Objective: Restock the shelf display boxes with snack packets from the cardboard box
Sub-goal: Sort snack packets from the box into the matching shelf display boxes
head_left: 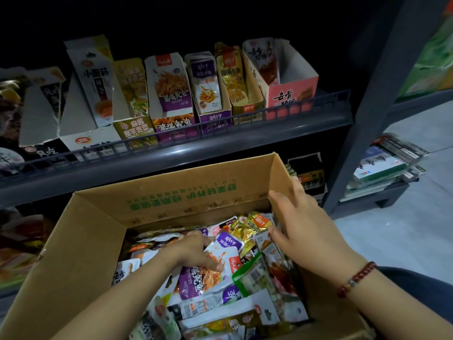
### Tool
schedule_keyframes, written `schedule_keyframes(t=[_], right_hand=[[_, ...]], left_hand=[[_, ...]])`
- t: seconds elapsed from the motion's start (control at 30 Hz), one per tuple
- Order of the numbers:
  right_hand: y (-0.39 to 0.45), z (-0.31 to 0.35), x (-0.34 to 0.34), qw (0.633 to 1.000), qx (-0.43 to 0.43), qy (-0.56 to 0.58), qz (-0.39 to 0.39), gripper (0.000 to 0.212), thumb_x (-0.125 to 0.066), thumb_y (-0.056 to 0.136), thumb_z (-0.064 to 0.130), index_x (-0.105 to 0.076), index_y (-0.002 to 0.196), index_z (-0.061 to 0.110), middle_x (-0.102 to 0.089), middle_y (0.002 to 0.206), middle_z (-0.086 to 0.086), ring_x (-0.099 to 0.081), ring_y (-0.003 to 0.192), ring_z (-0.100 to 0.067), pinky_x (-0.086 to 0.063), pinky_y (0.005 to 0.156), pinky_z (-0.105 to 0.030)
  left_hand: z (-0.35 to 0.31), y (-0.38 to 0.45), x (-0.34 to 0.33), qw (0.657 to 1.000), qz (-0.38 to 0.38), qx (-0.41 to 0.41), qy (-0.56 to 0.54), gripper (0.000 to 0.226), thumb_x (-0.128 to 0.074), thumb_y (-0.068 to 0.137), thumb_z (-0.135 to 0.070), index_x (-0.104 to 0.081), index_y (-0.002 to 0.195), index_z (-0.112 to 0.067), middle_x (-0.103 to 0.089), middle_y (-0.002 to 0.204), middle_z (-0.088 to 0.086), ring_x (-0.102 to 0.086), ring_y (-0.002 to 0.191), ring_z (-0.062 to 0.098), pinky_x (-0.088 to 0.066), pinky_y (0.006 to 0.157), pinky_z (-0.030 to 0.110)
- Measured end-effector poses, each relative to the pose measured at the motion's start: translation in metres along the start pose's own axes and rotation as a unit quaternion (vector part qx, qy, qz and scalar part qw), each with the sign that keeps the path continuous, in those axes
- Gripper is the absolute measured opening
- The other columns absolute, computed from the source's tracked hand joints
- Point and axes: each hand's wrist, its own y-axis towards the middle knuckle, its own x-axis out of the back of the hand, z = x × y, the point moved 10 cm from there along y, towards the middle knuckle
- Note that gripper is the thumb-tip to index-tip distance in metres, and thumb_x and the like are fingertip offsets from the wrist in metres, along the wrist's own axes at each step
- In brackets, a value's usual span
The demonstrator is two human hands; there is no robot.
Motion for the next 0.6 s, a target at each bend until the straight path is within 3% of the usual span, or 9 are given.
schedule_keyframes(t=[0.07, 0.17, 0.27, 0.37, 0.47, 0.6], right_hand=[[0.0, 0.0, 0.0, 1.0, 0.0, 0.0, 0.0, 0.063, -0.04, 0.096, 0.047, -0.011, 0.149, 0.03, 0.012, 0.157, -0.011, -0.028, 0.136, -0.027, -0.036, 0.105, -0.036], [0.0, 0.0, 0.0, 1.0, 0.002, -0.001, -0.002, 0.064, -0.041, 0.095, 0.047, -0.012, 0.149, 0.029, 0.012, 0.157, -0.012, -0.027, 0.136, -0.027, -0.036, 0.105, -0.035], [-0.001, 0.0, 0.0, 1.0, 0.001, 0.001, -0.001, 0.064, -0.041, 0.095, 0.047, -0.011, 0.149, 0.029, 0.012, 0.157, -0.011, -0.026, 0.136, -0.027, -0.036, 0.105, -0.035], [-0.001, 0.0, 0.0, 1.0, 0.0, 0.003, -0.001, 0.064, -0.041, 0.095, 0.048, -0.012, 0.149, 0.029, 0.012, 0.157, -0.012, -0.027, 0.137, -0.028, -0.036, 0.105, -0.036], [0.001, 0.0, 0.001, 1.0, -0.004, 0.007, 0.002, 0.064, -0.042, 0.095, 0.047, -0.012, 0.149, 0.029, 0.011, 0.157, -0.012, -0.027, 0.136, -0.028, -0.037, 0.105, -0.036], [0.001, -0.001, 0.001, 1.0, -0.01, 0.021, 0.004, 0.064, -0.042, 0.095, 0.047, -0.012, 0.149, 0.029, 0.01, 0.157, -0.013, -0.027, 0.136, -0.027, -0.037, 0.105, -0.036]], left_hand=[[0.002, -0.002, -0.005, 0.999, 0.014, 0.004, -0.03, 0.123, -0.063, 0.049, -0.083, -0.028, 0.151, -0.024, -0.022, 0.154, 0.001, -0.023, 0.141, 0.026, -0.026, 0.112, 0.036], [0.002, -0.001, -0.002, 0.997, -0.011, -0.006, -0.077, 0.084, -0.078, 0.072, -0.052, -0.038, 0.141, -0.025, -0.036, 0.143, 0.001, -0.041, 0.128, 0.022, -0.036, 0.097, 0.028], [-0.003, -0.001, 0.01, 0.995, -0.07, -0.026, -0.06, 0.055, -0.084, 0.071, -0.041, -0.049, 0.108, -0.021, -0.046, 0.113, 0.002, -0.046, 0.098, 0.018, -0.038, 0.077, 0.029], [-0.005, -0.006, 0.022, 0.994, -0.107, -0.018, -0.028, 0.053, -0.087, 0.066, -0.039, -0.049, 0.098, -0.019, -0.047, 0.103, 0.0, -0.046, 0.093, 0.018, -0.033, 0.068, 0.028], [-0.009, -0.017, 0.041, 0.991, -0.135, 0.012, 0.022, 0.058, -0.087, 0.064, -0.041, -0.058, 0.108, -0.016, -0.054, 0.105, 0.0, -0.053, 0.101, 0.021, -0.032, 0.07, 0.03], [-0.013, -0.03, 0.051, 0.993, -0.118, 0.019, -0.012, 0.047, -0.09, 0.059, -0.037, -0.065, 0.091, -0.014, -0.069, 0.093, 0.001, -0.063, 0.088, 0.02, -0.042, 0.068, 0.03]])
